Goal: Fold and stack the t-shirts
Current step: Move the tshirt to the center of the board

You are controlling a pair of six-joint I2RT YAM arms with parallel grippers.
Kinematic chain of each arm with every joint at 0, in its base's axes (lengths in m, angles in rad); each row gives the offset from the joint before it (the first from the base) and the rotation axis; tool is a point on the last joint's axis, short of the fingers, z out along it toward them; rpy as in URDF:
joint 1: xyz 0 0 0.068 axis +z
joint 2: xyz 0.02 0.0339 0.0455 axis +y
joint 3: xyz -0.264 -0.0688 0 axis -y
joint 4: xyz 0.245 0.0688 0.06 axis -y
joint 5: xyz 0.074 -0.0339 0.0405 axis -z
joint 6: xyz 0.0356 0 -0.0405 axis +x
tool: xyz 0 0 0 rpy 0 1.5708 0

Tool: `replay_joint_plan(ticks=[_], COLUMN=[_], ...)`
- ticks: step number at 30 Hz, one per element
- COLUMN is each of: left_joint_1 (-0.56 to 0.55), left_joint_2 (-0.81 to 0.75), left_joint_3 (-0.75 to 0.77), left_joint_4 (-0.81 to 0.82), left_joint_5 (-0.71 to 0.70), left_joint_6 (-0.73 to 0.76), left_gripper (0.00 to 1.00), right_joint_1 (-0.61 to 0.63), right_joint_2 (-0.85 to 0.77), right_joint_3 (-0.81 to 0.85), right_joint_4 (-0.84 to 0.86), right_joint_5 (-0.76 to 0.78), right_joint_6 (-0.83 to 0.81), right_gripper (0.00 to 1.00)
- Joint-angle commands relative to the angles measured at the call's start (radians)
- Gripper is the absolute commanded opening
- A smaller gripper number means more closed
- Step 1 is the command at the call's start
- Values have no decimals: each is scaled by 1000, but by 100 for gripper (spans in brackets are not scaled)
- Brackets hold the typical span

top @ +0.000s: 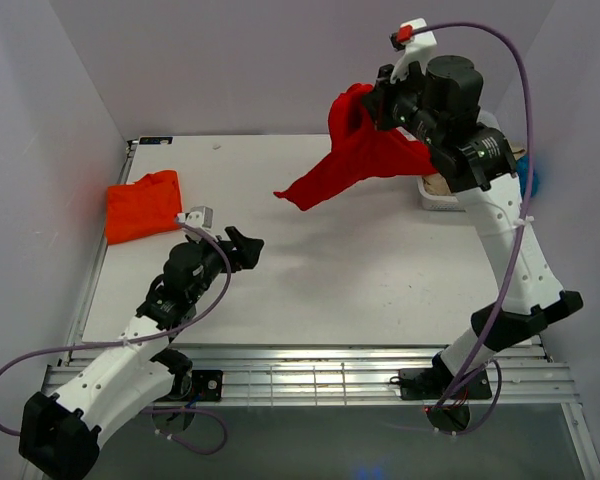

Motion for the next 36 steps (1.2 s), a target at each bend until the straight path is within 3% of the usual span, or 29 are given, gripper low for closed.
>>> replay_joint_plan(ticks=[1,6,9,16,23,25,28,32,36], left_joint_1=[4,5,5,5,5,5,5,4,5], left_joint_2=[-61,-95,-102,-110,-119,-125,-142,-165,-187], left_joint_3=[52,69,69,70,59,59,58,55,47], left_joint_4=[-47,-60,-62,-103,-114,-119,-129,-137,-137], left_joint_5=[-58,-69,-80,-104,-124,-137,-155,-176,-178], left_joint_6=[2,-7,-10,-33,-35,-31,-24,-25,-34], left_gripper=[98,98,98,98,98,98,98,98,98], right_joint_1=[-3,-3,0,120,261,279,290,292,290], right_joint_2=[-133,-250,-267,-76,202,216,153,103,-3], right_joint_3=[-138,-516,-577,-329,241,259,153,127,2], right_joint_4=[85,171,204,170,36,76,182,187,174], right_joint_5=[35,92,50,-72,-134,-167,-171,-122,68], right_joint_6=[22,53,77,107,143,166,202,191,119], right_gripper=[8,8,8,8,8,8,8,8,8])
